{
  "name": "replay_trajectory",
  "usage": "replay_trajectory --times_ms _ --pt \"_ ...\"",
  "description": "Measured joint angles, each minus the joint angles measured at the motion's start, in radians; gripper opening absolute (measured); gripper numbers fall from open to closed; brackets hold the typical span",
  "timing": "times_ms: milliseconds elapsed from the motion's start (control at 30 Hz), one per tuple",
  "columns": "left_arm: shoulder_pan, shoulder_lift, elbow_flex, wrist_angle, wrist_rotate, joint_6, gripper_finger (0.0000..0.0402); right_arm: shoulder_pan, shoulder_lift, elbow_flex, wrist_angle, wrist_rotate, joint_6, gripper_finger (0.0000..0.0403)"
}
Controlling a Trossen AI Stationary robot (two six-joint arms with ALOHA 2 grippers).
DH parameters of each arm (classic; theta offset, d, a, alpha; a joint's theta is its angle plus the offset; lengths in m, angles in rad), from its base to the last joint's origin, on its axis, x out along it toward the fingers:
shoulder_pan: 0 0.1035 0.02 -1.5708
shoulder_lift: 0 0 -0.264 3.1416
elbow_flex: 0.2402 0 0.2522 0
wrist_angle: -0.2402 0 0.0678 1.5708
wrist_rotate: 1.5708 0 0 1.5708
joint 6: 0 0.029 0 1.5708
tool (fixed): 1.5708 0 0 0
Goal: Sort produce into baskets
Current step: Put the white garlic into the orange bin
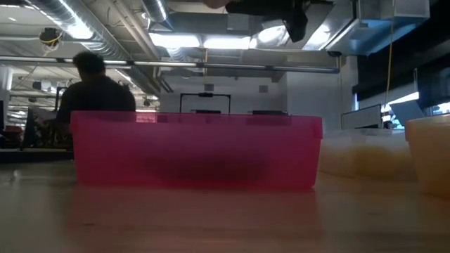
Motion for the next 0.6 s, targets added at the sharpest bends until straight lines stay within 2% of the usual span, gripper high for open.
replay_trajectory --times_ms 233,433,600 --pt "0.010 -0.002 0.000 -0.005 0.019 -0.006 0.0109 0.000 0.013 -0.001 0.034 -0.008 -0.067 0.0012" --pt "0.011 -0.002 0.000 -0.007 0.025 -0.039 0.0112 0.001 0.013 -0.001 0.033 -0.008 -0.068 0.0019" --pt "0.016 -0.006 0.000 -0.015 0.032 -0.044 0.0151 0.001 0.012 -0.001 0.030 -0.007 -0.094 0.0005"
